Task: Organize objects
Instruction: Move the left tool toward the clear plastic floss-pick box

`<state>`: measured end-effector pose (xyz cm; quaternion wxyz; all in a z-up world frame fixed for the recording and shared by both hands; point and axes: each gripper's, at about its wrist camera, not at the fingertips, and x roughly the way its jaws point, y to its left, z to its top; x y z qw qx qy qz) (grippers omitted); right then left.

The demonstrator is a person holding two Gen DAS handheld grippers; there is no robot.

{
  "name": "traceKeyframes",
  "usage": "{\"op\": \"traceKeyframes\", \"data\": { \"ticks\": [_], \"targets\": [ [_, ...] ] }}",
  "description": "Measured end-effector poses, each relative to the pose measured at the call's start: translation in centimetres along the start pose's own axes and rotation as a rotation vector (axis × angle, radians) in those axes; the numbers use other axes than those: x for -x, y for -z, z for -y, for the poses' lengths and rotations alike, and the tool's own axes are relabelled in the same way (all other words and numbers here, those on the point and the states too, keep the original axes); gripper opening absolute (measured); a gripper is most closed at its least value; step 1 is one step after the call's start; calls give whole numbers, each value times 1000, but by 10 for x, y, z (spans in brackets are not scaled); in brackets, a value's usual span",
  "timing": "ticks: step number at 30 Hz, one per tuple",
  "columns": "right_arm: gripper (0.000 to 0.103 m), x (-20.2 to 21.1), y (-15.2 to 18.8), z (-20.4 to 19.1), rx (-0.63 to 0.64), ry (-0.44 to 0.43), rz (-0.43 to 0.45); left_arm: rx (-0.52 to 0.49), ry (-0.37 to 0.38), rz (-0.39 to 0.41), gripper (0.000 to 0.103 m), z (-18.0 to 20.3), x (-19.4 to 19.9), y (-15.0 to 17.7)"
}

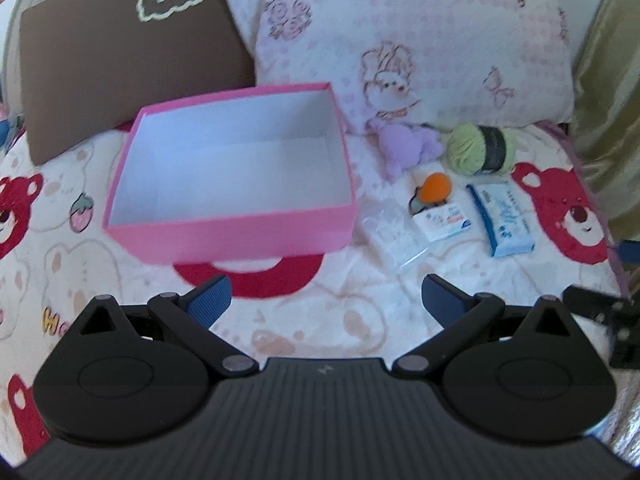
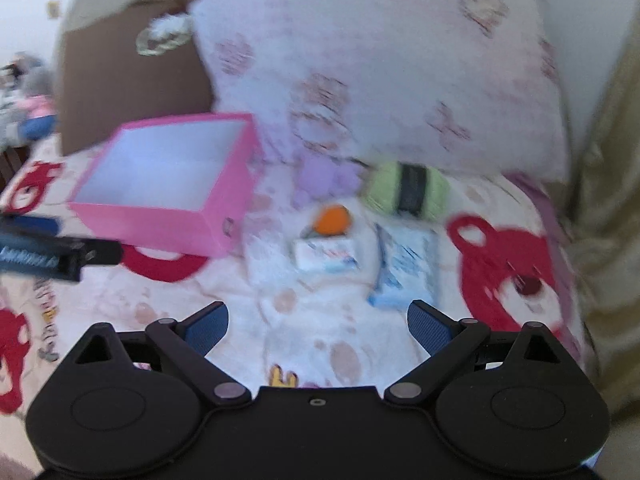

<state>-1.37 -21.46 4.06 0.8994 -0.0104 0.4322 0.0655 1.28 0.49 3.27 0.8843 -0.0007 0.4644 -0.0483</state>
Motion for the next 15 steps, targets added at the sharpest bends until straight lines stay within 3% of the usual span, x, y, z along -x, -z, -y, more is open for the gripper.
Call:
{"op": "traceKeyframes", "data": {
  "ticks": [4, 10, 15],
  "targets": [
    [98, -21, 2, 1, 86, -131, 32, -1, 64, 13, 103, 3, -14, -5],
    [98, -59, 5, -14, 239, -175, 110, 33, 149, 58, 103, 6, -44, 4],
    [97, -90, 8, -24, 319, -230, 137, 11, 153, 41, 101, 15, -74, 9]
  ]
}}
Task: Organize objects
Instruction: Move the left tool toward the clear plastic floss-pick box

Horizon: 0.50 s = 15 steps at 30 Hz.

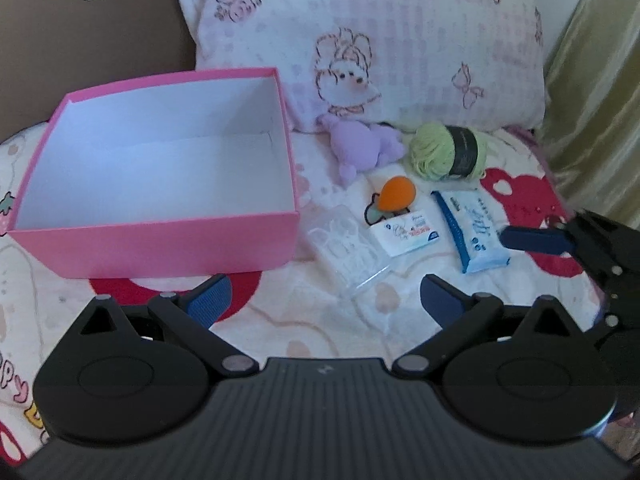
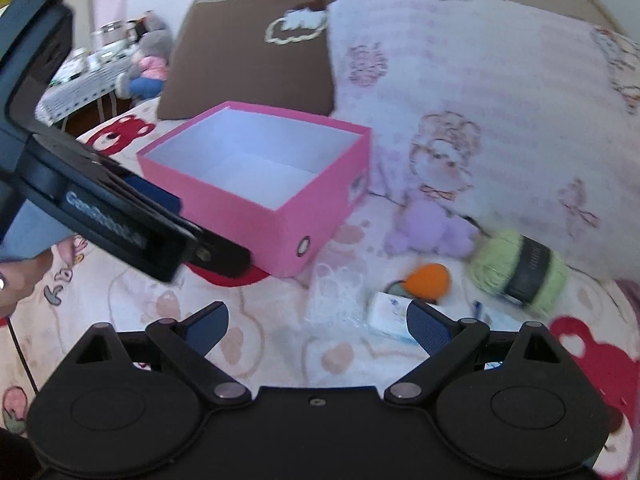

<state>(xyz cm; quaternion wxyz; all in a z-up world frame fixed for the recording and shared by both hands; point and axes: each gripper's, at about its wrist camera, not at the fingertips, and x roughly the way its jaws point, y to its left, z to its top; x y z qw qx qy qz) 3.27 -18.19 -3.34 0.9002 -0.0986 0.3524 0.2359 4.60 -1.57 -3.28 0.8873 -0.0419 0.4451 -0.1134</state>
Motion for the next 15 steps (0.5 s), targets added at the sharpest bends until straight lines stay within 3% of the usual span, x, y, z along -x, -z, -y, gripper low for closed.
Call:
{"op": "traceKeyframes", "data": {
  "ticks": [5, 9, 15],
  "targets": [
    [97, -39, 4, 3, 13, 8, -50, 52, -23, 39, 101, -8, -20, 7],
    [97, -62, 10, 3, 16, 25, -87, 116, 5, 16, 101, -19, -39, 12],
    [98, -81, 19, -2, 58, 18, -28, 187, 34, 25, 100, -23, -60, 18]
  ]
}}
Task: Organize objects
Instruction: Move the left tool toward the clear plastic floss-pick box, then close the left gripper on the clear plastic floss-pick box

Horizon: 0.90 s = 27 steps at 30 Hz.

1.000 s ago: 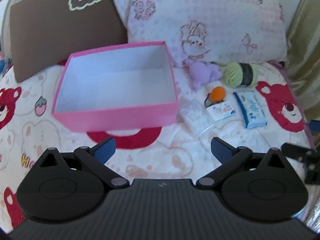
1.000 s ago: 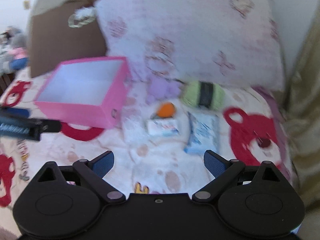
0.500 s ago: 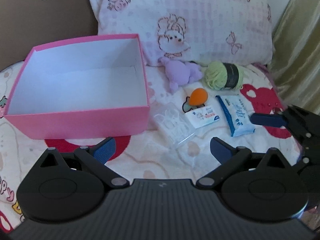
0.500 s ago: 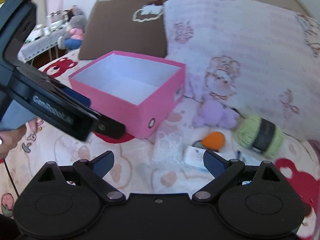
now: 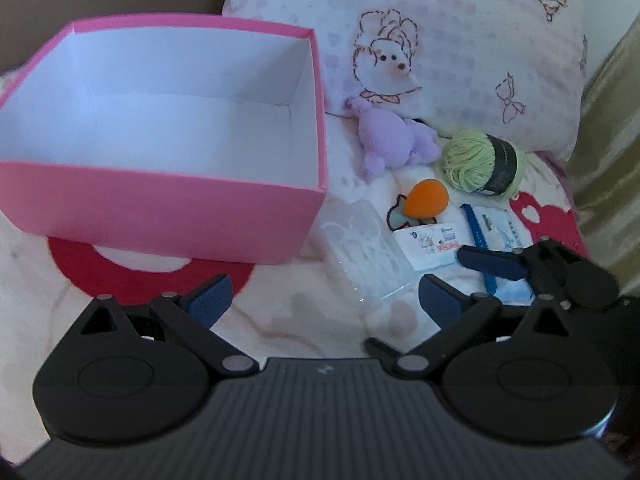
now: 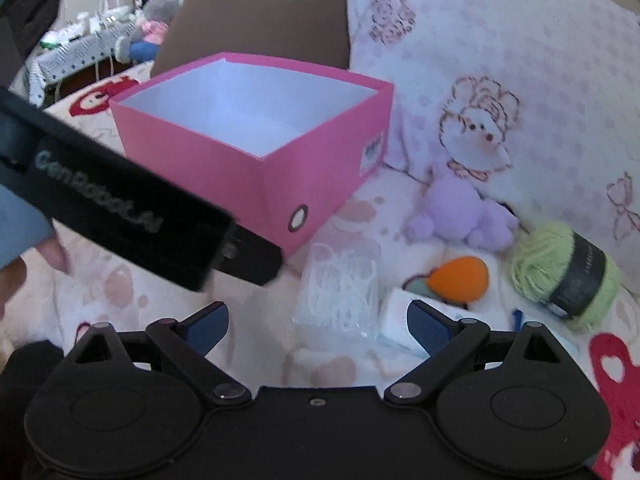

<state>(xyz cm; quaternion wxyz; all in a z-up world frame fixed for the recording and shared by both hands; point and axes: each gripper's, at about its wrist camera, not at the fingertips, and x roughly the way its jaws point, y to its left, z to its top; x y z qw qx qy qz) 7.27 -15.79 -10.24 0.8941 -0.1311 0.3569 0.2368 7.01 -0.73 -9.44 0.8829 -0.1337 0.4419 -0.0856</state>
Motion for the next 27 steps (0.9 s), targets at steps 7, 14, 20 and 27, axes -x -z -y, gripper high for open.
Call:
{"op": "traceKeyframes", "data": {
  "ticks": [7, 14, 20, 27],
  "targets": [
    [98, -24, 9, 21, -138, -74, 25, 31, 38, 15, 86, -5, -17, 4],
    [96, -37, 15, 28, -174, -73, 20, 58, 118, 8, 69, -4, -32, 8],
    [80, -36, 20, 24, -168, -77, 9, 132, 136, -29, 52, 1, -52, 14],
    [65, -39, 19, 28, -198, -70, -6, 121, 116, -44, 37, 8, -60, 13]
  ]
}}
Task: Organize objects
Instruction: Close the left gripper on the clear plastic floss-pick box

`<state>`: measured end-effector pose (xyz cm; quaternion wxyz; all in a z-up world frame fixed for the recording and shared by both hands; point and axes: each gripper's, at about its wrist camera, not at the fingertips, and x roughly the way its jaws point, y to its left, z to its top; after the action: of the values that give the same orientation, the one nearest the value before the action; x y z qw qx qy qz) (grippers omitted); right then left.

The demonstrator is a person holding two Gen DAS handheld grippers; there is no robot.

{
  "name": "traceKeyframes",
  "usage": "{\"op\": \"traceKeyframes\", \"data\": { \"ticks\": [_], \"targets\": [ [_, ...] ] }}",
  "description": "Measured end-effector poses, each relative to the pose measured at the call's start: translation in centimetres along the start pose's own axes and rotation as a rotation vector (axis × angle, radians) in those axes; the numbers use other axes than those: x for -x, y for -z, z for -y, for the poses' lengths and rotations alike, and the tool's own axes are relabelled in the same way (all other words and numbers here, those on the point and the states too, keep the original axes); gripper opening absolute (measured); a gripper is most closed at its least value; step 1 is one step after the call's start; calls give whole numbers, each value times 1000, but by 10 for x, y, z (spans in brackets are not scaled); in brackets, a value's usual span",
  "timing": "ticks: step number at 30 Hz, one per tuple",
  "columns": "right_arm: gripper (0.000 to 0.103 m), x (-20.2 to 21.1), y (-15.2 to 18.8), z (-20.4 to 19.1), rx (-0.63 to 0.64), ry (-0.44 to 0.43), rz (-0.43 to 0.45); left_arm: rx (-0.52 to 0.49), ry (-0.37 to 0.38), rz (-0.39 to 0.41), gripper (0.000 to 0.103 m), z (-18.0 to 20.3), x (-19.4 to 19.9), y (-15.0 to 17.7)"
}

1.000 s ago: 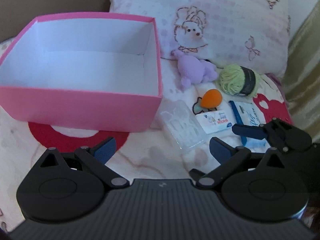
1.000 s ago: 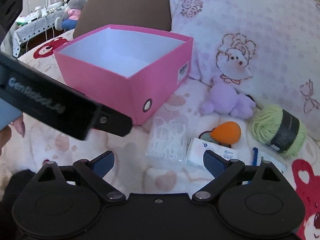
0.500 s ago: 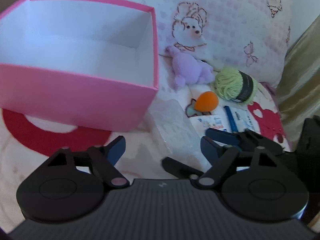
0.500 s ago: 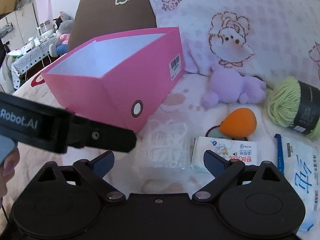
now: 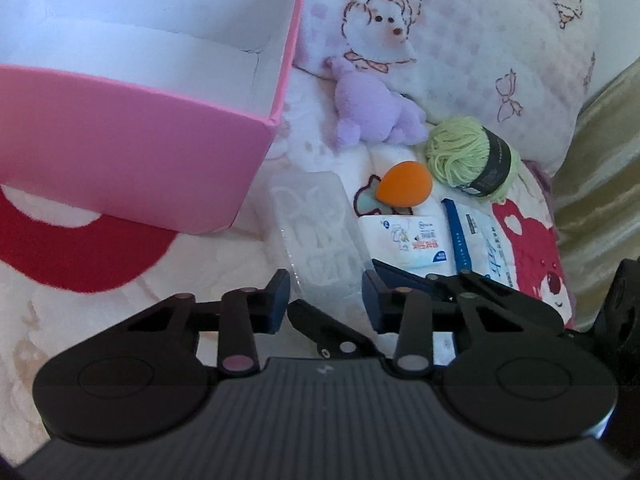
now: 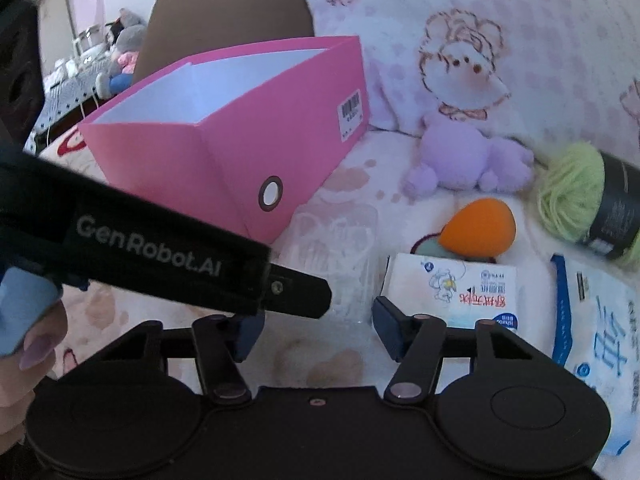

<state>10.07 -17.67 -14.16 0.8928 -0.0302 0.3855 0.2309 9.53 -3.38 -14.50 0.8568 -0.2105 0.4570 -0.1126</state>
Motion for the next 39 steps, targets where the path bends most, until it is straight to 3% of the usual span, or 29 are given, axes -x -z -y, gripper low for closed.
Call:
{"op": "traceKeyframes", "data": {
  "ticks": [9, 14, 19, 23, 29, 32, 39],
  "targets": [
    [65, 11, 5, -5, -42, -43, -60, 6, 21, -74, 37, -5, 15, 7],
    [65, 10, 8, -17, -2, -25, -64, -65, -43, -74, 37, 1, 18, 13],
    [69, -5, 11, -2, -101, -61, -82, -87, -88, -42, 41, -2, 11, 10],
    [69, -1, 14, -9, -86, -44, -64, -16, -4, -54, 43, -15, 6, 11],
    [69, -2, 14, -4, -94, -56, -47, -95, -44, -45, 40, -3, 6, 10],
    [69, -5, 13, -5, -81, -51, -45, -79, -45, -72, 39, -8, 5, 1],
    [69, -9, 18, 2, -99, -75, 7, -108, -56, -47, 36, -9, 1, -3]
  ]
}}
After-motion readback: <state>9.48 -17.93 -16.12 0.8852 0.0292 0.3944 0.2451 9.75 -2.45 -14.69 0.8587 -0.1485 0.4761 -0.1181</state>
